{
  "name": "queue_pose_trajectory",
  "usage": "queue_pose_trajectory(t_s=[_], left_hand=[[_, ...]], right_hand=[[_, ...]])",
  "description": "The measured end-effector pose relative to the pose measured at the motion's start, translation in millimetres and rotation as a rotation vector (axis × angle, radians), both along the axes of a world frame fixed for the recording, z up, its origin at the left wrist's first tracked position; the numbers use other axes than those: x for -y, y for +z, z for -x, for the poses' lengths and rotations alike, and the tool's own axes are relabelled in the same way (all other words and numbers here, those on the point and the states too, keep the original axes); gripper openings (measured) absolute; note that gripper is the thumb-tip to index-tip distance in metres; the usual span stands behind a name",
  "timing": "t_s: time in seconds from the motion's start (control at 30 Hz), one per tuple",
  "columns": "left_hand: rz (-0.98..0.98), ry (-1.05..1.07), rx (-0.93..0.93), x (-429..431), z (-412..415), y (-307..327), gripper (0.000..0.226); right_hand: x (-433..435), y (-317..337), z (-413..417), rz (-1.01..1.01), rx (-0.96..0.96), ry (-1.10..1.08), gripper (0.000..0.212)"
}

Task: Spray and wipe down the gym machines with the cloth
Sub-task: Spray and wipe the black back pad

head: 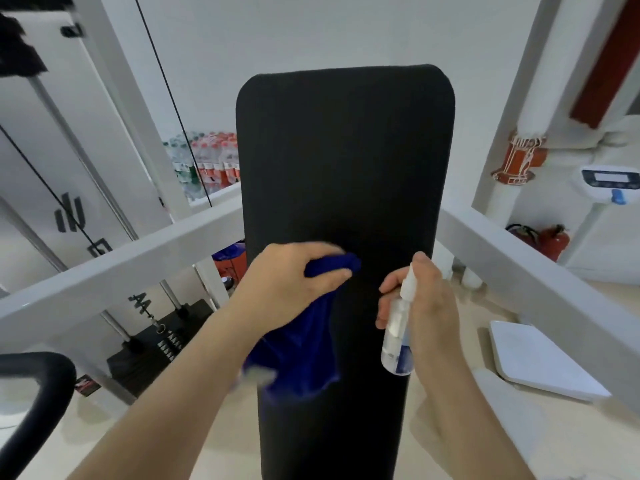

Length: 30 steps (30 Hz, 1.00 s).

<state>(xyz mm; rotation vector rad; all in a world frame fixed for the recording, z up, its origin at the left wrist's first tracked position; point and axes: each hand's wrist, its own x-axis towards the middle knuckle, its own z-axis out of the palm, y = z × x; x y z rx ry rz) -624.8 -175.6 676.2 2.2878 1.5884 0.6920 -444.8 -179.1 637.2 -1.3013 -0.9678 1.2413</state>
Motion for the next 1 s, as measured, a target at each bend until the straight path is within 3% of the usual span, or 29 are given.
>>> queue_pose_trajectory(t_s=[0.1,0.17,0.23,0.33,0.47,0.63,0.7,0.8,0.93,1.0], left_hand=[[-0.260,0.076,0.272,-9,-13,24,0.049],[-0.463,0.131,0.416,-28,-22,39,0.050],[-0.678,0.216,0.370,-50,-28,44,0.039],[-0.850,0.395,0.081,-68,-41,18,0.021],[-0.752,0.358,-0.011,-50,-65,-42,0.042],[-0.488,0.387,0.194,-19,-65,-81,0.062],[-0.430,0.306,0.180,-9,-61,-84,0.065],[-0.523,0.086,0.004,-7,-44,-66,0.065],[-0.663,0.199,0.062,-43,-48,-7,0.058],[-0.713,0.212,0.065,-52,-67,-10,0.052]], right_hand=[[1,3,-4,0.005,-0.007,-0.036,0.054],[1,4,-6,0.004,-0.023,-0.044,0.054],[1,4,-8,0.014,-0.020,-0.046,0.053],[-4,3,-14,0.016,-0.022,-0.065,0.055],[-7,-2,-22,0.004,-0.060,-0.067,0.057],[-9,-13,-27,0.035,-0.077,-0.053,0.059],[-7,-12,-27,0.056,-0.080,-0.042,0.059],[-8,-4,-30,0.023,-0.106,-0.028,0.058],[-18,7,-38,0.024,-0.043,-0.025,0.062],[-18,6,-38,0.027,-0.037,-0.052,0.062]])
